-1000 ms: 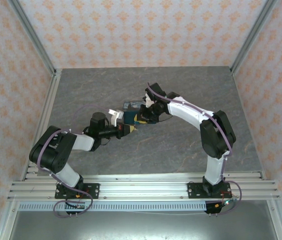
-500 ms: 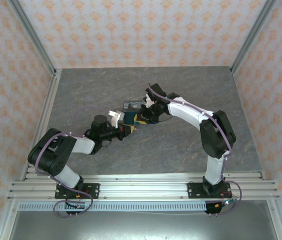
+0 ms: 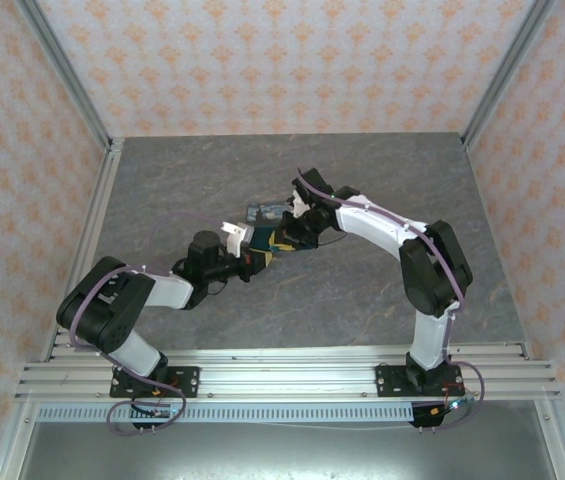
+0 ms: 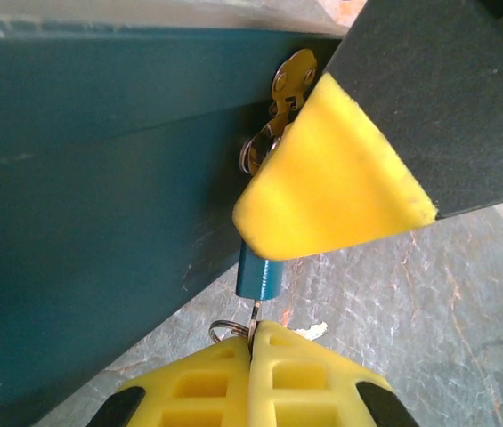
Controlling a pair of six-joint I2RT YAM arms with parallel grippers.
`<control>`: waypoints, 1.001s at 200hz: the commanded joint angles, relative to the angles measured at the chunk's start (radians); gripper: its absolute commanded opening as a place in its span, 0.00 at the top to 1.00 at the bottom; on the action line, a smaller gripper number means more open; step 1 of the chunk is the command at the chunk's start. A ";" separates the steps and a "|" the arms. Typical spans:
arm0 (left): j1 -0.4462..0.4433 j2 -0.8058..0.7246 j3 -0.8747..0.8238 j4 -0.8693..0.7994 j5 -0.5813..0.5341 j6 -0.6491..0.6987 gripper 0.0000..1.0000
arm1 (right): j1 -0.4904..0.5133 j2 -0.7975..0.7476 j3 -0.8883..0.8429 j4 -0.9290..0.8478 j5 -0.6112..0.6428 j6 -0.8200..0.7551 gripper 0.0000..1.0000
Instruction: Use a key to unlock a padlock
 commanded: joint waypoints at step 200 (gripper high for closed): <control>0.072 -0.127 -0.068 0.011 0.071 -0.127 0.59 | 0.012 -0.012 0.005 -0.003 -0.011 0.079 1.00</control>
